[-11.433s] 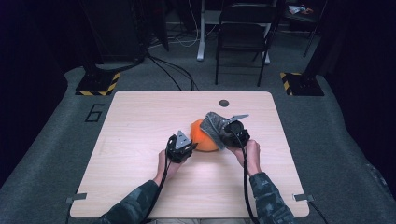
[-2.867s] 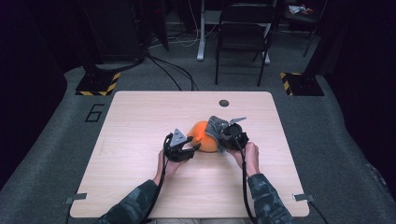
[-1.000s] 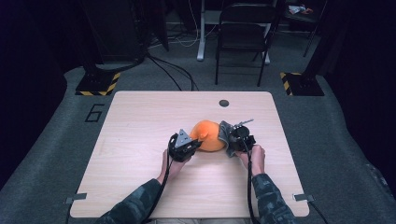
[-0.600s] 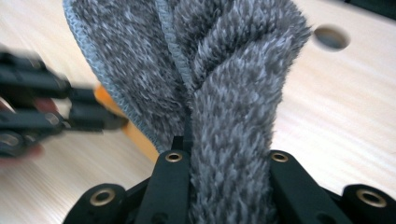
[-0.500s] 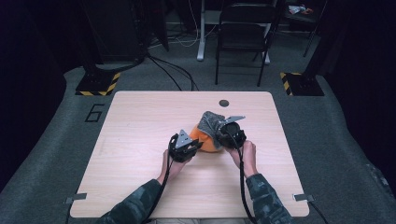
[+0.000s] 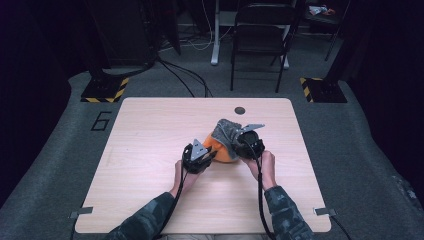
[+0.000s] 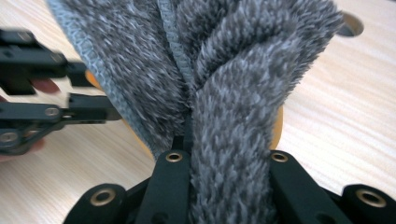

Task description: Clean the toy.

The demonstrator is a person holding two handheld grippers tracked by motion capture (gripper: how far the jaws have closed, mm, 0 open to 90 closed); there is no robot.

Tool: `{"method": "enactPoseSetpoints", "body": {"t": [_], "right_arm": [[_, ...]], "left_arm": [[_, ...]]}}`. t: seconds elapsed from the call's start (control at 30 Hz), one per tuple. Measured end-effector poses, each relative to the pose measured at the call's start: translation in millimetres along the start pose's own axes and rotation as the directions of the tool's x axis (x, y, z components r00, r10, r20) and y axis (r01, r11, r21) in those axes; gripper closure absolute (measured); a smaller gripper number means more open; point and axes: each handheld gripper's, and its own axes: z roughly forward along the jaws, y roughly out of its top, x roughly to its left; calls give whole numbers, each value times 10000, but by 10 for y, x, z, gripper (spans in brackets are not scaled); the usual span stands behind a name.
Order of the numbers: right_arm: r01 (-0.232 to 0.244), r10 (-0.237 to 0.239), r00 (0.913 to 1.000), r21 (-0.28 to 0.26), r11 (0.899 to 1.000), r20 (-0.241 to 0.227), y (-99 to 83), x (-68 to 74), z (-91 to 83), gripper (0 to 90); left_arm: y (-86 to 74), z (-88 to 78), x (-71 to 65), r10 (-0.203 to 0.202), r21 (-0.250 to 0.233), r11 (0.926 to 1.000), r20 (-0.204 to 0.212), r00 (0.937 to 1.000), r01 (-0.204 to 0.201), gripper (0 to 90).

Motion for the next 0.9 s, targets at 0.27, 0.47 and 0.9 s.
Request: {"method": "enactPoseSetpoints", "body": {"t": [0.27, 0.47, 0.9], "right_arm": [[658, -656, 9978, -225, 9976, 89, 56, 171, -8, 789], [87, -94, 9997, 285, 9996, 239, -64, -35, 58, 790], [-1269, 1153, 9910, 2007, 9714, 685, -384, -429, 346, 788]], "left_arm": [[19, 2, 33, -192, -15, 9998, 111, 9998, 192, 792], [24, -1, 39, -239, -36, 9997, 298, 9993, 240, 792], [26, -6, 31, -109, -325, 9994, 772, 9970, 134, 790]]}}
